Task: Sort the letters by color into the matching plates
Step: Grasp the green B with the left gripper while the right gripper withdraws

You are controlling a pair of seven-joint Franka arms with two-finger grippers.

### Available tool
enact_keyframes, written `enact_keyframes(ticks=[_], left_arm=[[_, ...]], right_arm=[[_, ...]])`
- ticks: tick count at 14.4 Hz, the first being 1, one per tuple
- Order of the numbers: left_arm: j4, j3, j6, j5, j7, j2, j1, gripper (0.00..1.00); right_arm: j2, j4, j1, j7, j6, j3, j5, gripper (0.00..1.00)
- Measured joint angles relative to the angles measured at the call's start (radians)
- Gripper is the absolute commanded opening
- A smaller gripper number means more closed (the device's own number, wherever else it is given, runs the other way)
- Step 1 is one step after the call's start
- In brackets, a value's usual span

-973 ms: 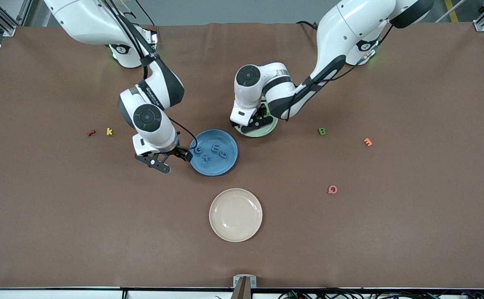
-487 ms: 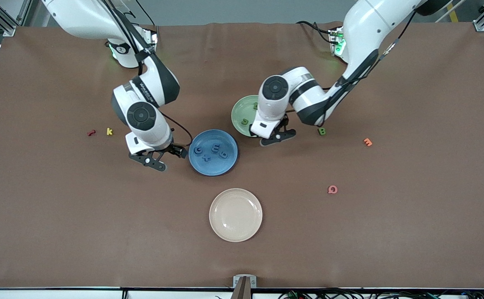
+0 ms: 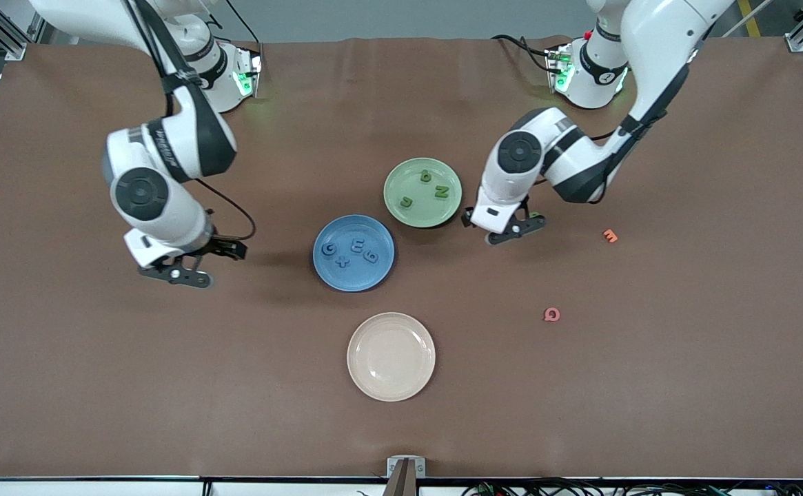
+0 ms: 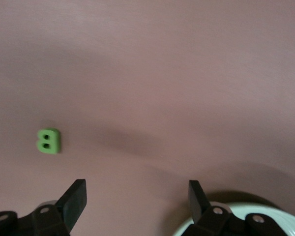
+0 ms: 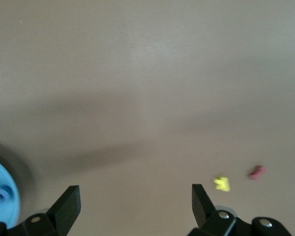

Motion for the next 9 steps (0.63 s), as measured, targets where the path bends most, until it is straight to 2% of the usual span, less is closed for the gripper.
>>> enact_keyframes(ticks=[4,9], left_arm=[[-0.141,-0.007,0.160,0.000,0.019,-0.037,0.113,0.92],[-0.254,-0.007,0.248,0.085,0.025,-0.064,0.170,0.92]], right_arm=[[-0.061,0.122,-0.006,-0.218,-0.239,-0.079,0.023,1.00],[-0.069,0.281,-0.080,-0.410,-0.419,-0.095,0.026,1.00]])
